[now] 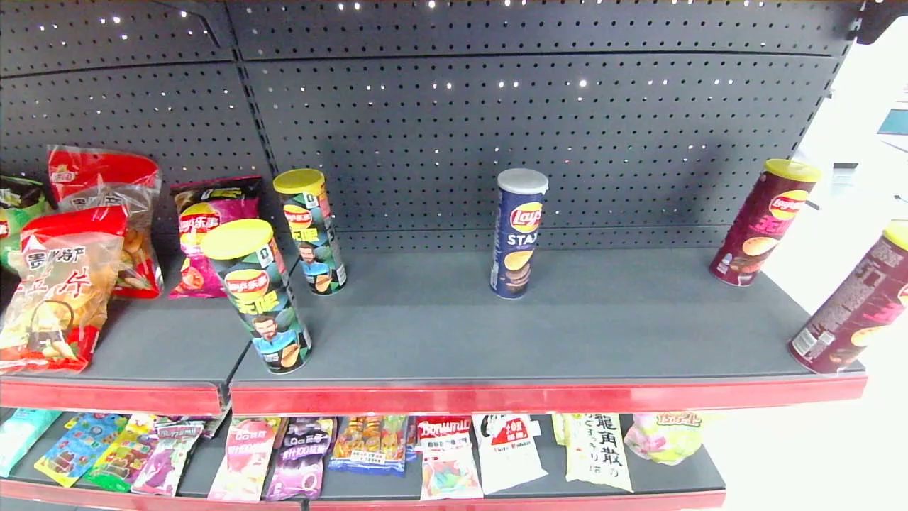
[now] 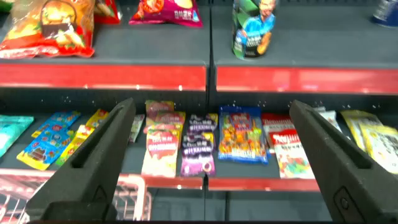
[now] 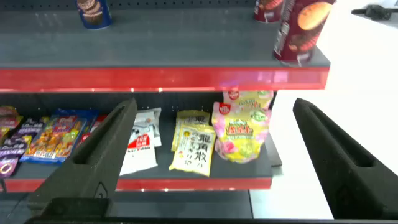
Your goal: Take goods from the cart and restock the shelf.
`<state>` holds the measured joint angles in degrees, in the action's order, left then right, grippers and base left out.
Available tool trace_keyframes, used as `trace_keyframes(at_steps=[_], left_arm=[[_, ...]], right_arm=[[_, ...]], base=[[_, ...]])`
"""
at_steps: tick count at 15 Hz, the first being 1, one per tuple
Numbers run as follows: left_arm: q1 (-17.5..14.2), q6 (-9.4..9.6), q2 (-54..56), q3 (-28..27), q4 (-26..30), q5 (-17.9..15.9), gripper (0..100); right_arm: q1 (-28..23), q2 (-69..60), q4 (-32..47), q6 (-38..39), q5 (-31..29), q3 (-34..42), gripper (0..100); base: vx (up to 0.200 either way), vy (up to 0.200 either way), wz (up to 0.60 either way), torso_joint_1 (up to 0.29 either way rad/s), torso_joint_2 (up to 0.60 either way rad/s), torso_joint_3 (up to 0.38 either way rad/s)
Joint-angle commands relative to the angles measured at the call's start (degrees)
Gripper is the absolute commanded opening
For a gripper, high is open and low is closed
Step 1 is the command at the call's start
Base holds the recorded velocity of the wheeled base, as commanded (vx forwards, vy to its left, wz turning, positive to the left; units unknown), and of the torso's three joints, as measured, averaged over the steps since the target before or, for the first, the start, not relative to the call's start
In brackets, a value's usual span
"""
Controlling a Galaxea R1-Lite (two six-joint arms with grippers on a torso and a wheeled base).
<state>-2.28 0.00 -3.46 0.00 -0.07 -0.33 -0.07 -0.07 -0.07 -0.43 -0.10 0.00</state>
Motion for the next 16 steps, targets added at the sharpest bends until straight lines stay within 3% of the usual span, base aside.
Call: trace_keyframes(at_steps=[1,7,16], left_arm=[[-0.01,0.00,-0.05,0.00,-0.01,-0.02,100],[-0.01,-0.09,-0.05,0.00,-0.01,-0.02,100],[-0.01,0.00,-0.05,0.00,-0.01,-0.02,100]], right_arm=[[-0.01,0.07,-0.01,-0.01,0.01,0.00,100],[-0.01,0.07,-0.01,-0.01,0.01,0.00,100],[-0.01,0.07,-0.01,-0.01,0.01,0.00,100]], base=[[0.000,0.000,0.00,0.000,0.00,0.000],[0.000,0.000,0.00,0.000,0.00,0.000],[0.000,0.000,0.60,0.006,0.00,0.000]])
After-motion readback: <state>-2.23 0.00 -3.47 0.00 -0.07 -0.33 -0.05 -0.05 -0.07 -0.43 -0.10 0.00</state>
